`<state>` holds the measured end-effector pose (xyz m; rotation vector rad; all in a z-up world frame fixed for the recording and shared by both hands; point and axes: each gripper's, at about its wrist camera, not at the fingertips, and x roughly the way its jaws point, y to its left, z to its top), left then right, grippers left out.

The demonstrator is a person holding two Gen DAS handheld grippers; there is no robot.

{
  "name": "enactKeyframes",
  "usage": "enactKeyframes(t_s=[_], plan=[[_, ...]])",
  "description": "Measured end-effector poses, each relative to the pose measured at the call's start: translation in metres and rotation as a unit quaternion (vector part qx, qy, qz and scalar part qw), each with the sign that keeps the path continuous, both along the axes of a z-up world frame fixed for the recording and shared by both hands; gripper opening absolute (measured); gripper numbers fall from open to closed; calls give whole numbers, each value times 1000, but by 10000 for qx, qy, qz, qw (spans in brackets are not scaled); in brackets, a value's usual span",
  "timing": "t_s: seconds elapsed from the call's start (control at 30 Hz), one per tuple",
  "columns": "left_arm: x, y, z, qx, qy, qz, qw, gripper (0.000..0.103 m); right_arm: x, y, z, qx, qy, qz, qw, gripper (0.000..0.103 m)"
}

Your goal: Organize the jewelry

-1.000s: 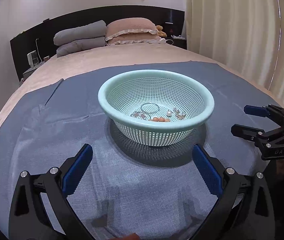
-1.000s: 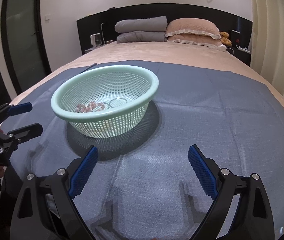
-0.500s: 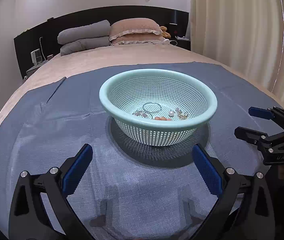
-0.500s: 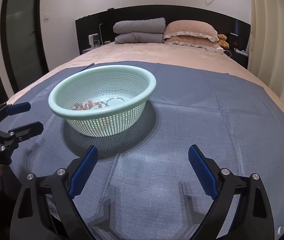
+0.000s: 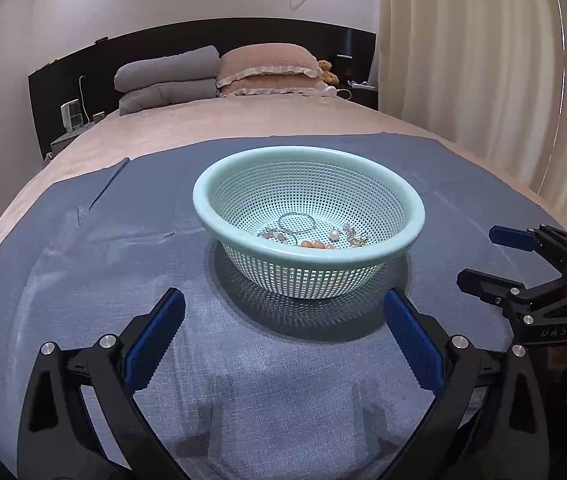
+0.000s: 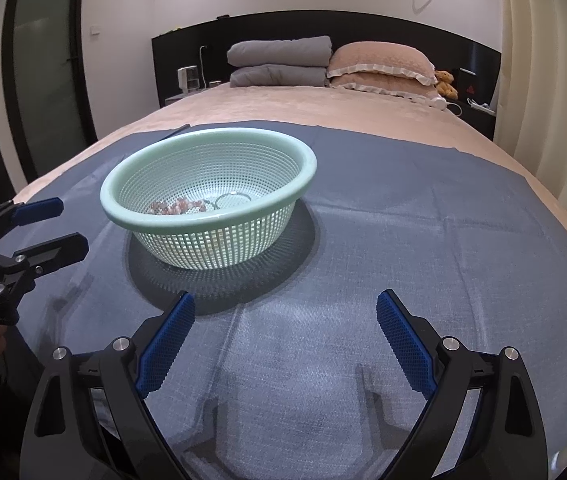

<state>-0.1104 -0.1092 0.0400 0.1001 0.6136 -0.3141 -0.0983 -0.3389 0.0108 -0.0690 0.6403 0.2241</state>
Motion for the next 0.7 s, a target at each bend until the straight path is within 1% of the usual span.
enactKeyframes(t_s=[0.27,0.47,0.7], plan=[[-4,-4,-1,151,-116,-4,9998,97,-3,0,0,-30,-9,-23,10000,89],[-3,-6,-1,145,-81,-31,9999,97,-4,0,1,-35,-46,-44,10000,89],[-5,-6,3,98,-173,-53,9998,97,-2,0,0,2,22,-35,10000,89]])
